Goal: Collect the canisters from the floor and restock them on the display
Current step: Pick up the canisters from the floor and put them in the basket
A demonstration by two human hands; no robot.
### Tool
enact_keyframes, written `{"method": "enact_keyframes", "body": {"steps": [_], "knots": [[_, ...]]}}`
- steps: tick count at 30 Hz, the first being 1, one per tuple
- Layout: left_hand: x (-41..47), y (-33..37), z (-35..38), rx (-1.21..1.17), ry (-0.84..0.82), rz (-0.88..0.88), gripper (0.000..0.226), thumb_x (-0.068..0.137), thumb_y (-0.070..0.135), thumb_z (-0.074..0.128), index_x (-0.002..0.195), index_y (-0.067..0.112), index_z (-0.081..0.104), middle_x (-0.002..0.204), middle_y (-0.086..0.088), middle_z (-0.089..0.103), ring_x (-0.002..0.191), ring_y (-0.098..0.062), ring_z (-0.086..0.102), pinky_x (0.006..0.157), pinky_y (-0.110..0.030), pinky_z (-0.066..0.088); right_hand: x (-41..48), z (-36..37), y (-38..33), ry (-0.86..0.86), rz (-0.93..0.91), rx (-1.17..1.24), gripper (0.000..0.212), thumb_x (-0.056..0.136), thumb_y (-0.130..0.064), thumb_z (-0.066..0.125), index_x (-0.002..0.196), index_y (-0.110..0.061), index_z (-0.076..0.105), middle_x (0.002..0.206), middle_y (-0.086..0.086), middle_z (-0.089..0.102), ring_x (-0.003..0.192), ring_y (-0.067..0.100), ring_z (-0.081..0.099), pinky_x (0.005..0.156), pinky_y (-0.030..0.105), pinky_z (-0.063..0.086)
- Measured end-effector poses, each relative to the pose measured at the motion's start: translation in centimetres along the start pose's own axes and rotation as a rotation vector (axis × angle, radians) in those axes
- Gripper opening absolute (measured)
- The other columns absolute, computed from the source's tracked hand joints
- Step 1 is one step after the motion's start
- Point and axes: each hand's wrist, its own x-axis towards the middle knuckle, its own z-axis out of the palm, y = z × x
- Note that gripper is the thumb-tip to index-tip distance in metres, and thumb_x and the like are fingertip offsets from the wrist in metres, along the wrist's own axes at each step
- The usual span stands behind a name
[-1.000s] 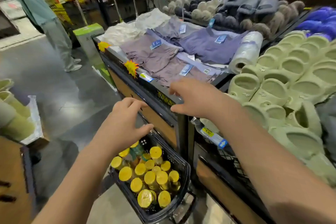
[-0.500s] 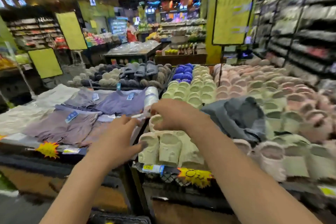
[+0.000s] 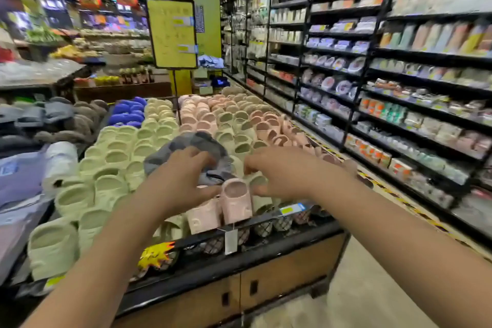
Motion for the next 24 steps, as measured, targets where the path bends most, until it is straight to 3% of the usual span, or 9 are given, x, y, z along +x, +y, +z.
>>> {"method": "enact_keyframes", "body": {"steps": [4,7,10,11,13,16,24], "knots": [[5.2,8.6,3.1,-0.074,-0.019,0.162,0.056,0.086,0.058,0.067,0.133,0.032,0.053,0.133,0.006,0.049,0.124,-0.014,0.044,0.100,-0.034,0.044,-8.8,1.8,7.2,0.005,0.151,-0.027,0.032,0.093,-0.050,0.056,0.115,-0.027,0.055,0.114,-0.007,0.053,0.098,0.020,0.054,0.064,0.036,0.045],[9.4,15.7,5.8,-0.091,-0.043,0.266,0.059,0.084,0.065,0.061,0.132,0.031,0.054,0.130,0.005,0.050,0.123,-0.017,0.045,0.100,-0.034,0.042,-15.3,3.1,13.1,-0.005,0.287,-0.016,0.029,0.095,-0.048,0.057,0.117,-0.030,0.054,0.123,-0.007,0.052,0.097,0.015,0.050,0.068,0.036,0.042],[13.0,23.2,8.7,-0.086,-0.042,0.367,0.072,0.076,0.074,0.046,0.131,0.029,0.056,0.127,0.006,0.052,0.122,-0.017,0.047,0.089,-0.025,0.035,-20.8,4.3,18.7,-0.043,0.394,-0.023,0.041,0.098,-0.051,0.055,0.132,-0.031,0.049,0.131,-0.005,0.052,0.107,0.018,0.057,0.078,0.041,0.053],[14.1,25.6,9.6,-0.091,-0.057,0.401,0.067,0.080,0.070,0.052,0.132,0.028,0.055,0.128,0.006,0.051,0.123,-0.017,0.045,0.087,-0.023,0.031,-22.3,4.7,20.5,-0.051,0.434,-0.013,0.044,0.098,-0.052,0.054,0.136,-0.032,0.048,0.130,-0.006,0.053,0.110,0.018,0.057,0.081,0.042,0.054],[16.0,29.8,11.5,-0.124,-0.084,0.472,0.056,0.087,0.061,0.062,0.134,0.031,0.054,0.130,0.008,0.051,0.125,-0.016,0.045,0.099,-0.030,0.038,-25.1,5.5,23.7,-0.047,0.515,0.020,0.043,0.098,-0.054,0.054,0.135,-0.034,0.049,0.128,-0.008,0.054,0.113,0.016,0.056,0.085,0.041,0.054],[19.1,35.3,13.9,-0.140,-0.124,0.543,0.059,0.083,0.069,0.056,0.132,0.036,0.052,0.129,0.010,0.050,0.124,-0.016,0.047,0.100,-0.044,0.047,-29.0,6.8,27.8,-0.038,0.634,0.076,0.043,0.097,-0.055,0.056,0.135,-0.034,0.052,0.128,-0.011,0.054,0.114,0.012,0.055,0.088,0.040,0.053],[28.4,47.9,21.8,-0.179,-0.245,0.810,0.057,0.091,0.061,0.060,0.140,0.038,0.042,0.146,0.014,0.037,0.136,-0.011,0.033,0.099,-0.034,0.045,-36.5,10.9,37.5,-0.032,0.982,0.125,0.046,0.096,-0.056,0.056,0.137,-0.037,0.047,0.131,-0.016,0.053,0.112,0.010,0.057,0.087,0.036,0.054]]}}
